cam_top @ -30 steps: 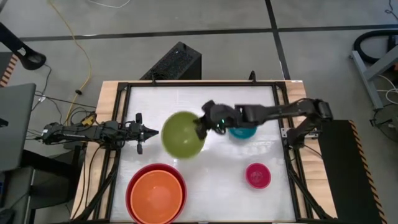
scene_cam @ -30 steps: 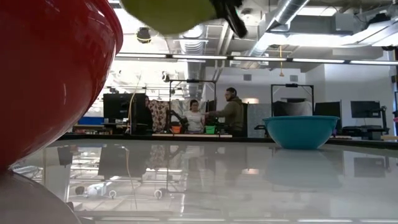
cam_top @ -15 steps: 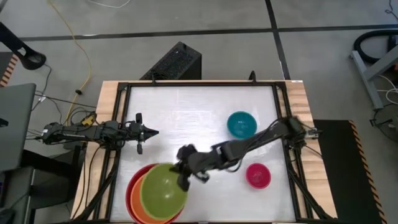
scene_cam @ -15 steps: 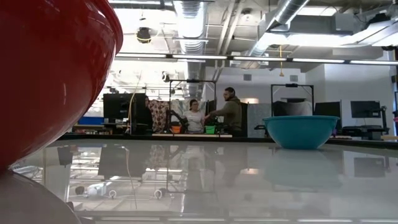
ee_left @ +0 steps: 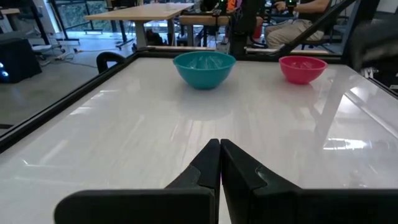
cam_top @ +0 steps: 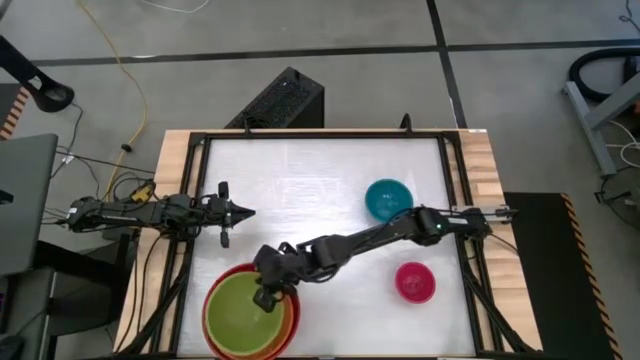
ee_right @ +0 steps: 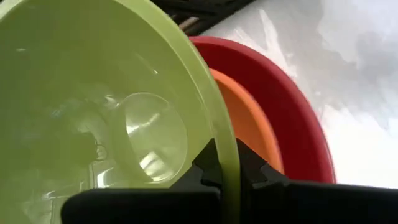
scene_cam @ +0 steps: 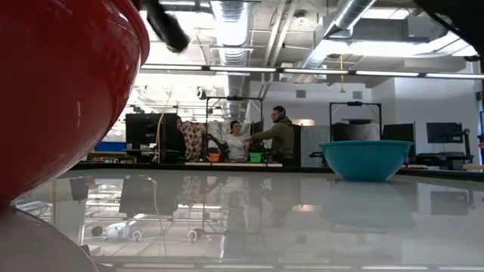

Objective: Nest bowls inside each other
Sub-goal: Stack the green bowl on top of the orange stacked bowls

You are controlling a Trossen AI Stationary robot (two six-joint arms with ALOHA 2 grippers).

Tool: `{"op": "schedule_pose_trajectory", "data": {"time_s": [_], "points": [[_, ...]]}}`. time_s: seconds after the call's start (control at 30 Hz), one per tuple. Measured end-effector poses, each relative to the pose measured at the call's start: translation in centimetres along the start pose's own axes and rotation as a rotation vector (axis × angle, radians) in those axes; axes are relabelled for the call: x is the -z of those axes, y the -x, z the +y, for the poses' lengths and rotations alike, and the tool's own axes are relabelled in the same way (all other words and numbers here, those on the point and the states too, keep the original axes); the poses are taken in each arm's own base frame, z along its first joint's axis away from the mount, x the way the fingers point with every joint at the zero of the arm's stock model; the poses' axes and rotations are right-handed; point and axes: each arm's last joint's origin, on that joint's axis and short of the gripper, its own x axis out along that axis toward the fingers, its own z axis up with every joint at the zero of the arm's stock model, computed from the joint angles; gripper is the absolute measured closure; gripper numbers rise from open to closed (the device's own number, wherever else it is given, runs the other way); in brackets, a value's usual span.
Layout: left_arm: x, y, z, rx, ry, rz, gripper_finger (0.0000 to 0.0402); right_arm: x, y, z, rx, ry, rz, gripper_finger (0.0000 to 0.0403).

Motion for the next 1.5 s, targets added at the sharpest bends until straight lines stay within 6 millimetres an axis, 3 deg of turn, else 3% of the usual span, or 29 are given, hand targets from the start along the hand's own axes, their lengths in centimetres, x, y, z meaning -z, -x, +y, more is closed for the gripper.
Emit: {"op": "schedule_pose_trajectory", "data": {"time_s": [0.17, 0.83, 1.5], "points": [[0.0, 0.0, 0.0, 0.0, 0.0, 0.0, 0.0401, 0.7, -1.3, -1.0, 0.008, -0.027, 0.052, 0.0383], [0.0, 0.0, 0.0, -0.001, 0.0, -0.001, 0.0401, 2.2, -2.3, -1.8, 0.084, -0.029, 0.139, 0.0382], [0.0, 0.0, 0.0, -0.001, 0.0, 0.0, 0.0401, 1.4, -2.0, -1.9, 0.074, -0.003, 0.097, 0.0292]]}}
